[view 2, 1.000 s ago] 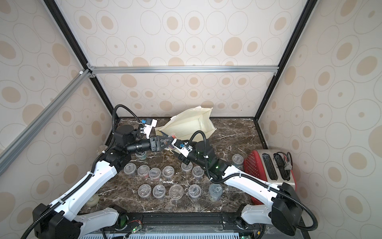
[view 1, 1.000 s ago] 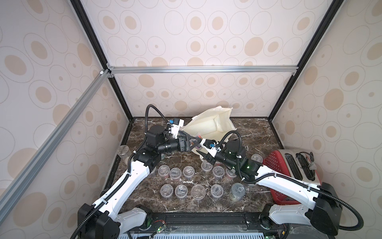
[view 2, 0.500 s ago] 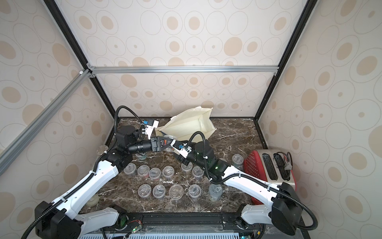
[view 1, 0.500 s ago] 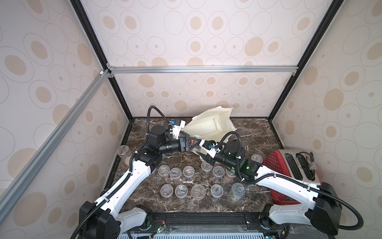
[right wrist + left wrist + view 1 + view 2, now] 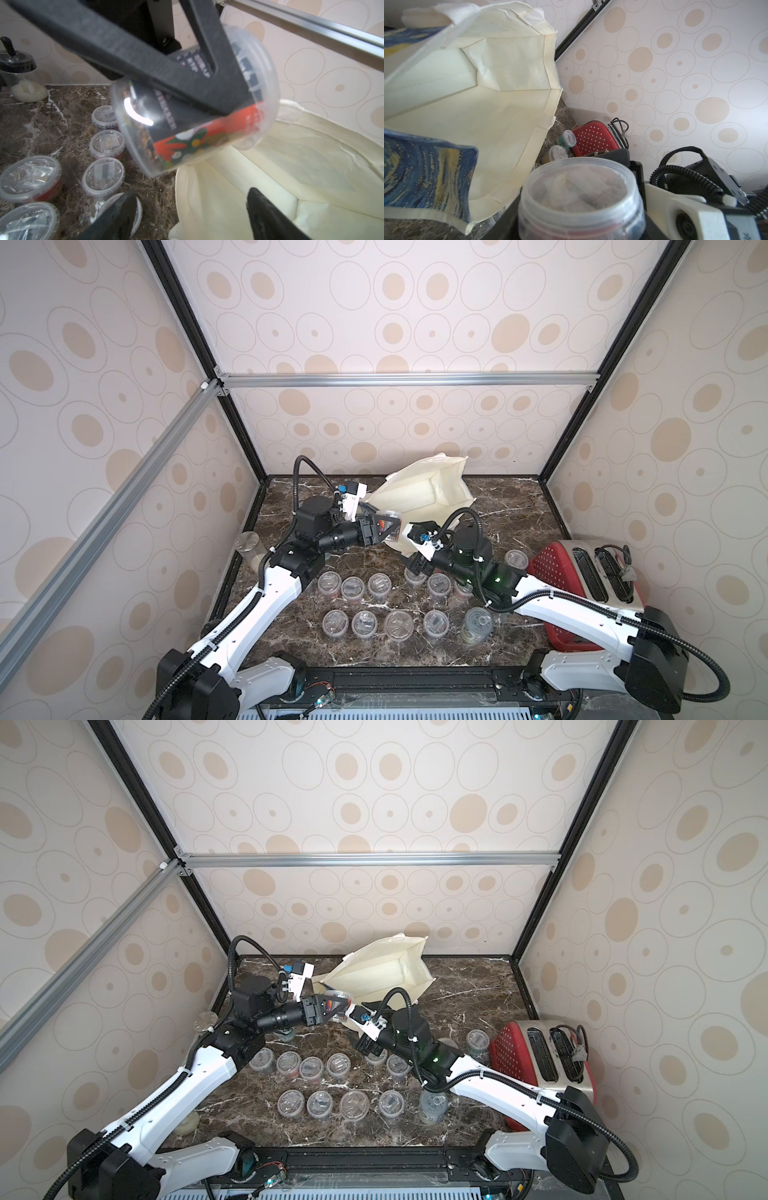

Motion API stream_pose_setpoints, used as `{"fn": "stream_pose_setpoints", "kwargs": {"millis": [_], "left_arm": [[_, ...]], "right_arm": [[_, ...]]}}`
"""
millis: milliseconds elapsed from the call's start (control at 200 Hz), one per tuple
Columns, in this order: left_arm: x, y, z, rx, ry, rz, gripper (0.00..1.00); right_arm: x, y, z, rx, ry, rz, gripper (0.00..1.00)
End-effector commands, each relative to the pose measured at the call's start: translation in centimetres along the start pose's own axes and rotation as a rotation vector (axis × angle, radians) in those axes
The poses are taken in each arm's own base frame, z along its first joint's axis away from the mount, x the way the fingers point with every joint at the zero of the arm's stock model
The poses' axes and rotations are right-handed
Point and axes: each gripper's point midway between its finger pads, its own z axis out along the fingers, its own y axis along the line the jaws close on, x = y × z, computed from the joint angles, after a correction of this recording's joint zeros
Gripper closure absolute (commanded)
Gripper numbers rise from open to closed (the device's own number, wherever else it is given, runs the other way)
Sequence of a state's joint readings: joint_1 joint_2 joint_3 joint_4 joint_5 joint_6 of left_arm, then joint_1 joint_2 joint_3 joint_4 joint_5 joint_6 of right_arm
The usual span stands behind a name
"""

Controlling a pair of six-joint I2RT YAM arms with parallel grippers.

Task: Take out the seed jars from the canvas bag
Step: Place the seed jar at the center of the board.

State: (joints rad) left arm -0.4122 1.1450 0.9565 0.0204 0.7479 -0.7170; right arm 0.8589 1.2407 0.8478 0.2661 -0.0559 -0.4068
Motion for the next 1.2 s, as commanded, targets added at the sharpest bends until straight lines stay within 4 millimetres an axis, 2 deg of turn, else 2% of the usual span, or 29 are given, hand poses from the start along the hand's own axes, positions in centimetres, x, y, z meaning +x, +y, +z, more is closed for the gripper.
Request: {"fn": "stream_pose_setpoints", "kwargs": {"millis": [0, 35, 130, 255, 405, 540, 730, 850, 990, 1196], "left_arm": [[-0.3, -1.1, -0.8, 0.017, -0.022, 0.135, 0.38], [0.0, -1.1, -0.8, 0.022, -0.012, 0.161, 0.38], [1.0, -0.7, -0.9, 0.021, 0.014, 0.216, 0.36], [1.8, -0.3, -0.7, 0.032, 0.030, 0.200, 0.36], [2.3, -0.5, -0.7, 0.063, 0.038, 0.196, 0.35], [2.6, -0.5, -0.7, 0.070, 0.044, 0.189, 0.35], [2.9, -0.6, -0.7, 0.083, 0.057, 0.183, 0.34], [3.0, -0.9, -0.7, 0.096, 0.064, 0.178, 0.34], [3.3, -1.0, -0.8, 0.104, 0.076, 0.181, 0.31], [3.1, -2.0, -1.1, 0.142, 0.072, 0.202, 0.24]], "right_arm": [[-1.8, 1.2, -1.5, -0.067, -0.066, -0.118, 0.03], [-2.1, 1.5, -1.7, -0.090, -0.080, -0.134, 0.00], [-3.0, 2.5, -2.1, -0.152, -0.115, -0.177, 0.01], [-3.6, 2.5, -1.6, -0.153, -0.152, -0.206, 0.01], [-4.0, 0.8, -0.4, -0.059, -0.154, -0.227, 0.01], [-4.1, 0.2, 0.2, -0.026, -0.149, -0.277, 0.01], [-5.1, 1.7, 0.7, -0.122, -0.198, -0.289, 0.00], [-5.6, 2.3, 0.9, -0.165, -0.216, -0.313, 0.09], [-4.7, 2.7, 1.4, -0.182, -0.180, -0.363, 0.21], [-3.6, 1.9, 1.8, -0.134, -0.128, -0.394, 0.32]]}}
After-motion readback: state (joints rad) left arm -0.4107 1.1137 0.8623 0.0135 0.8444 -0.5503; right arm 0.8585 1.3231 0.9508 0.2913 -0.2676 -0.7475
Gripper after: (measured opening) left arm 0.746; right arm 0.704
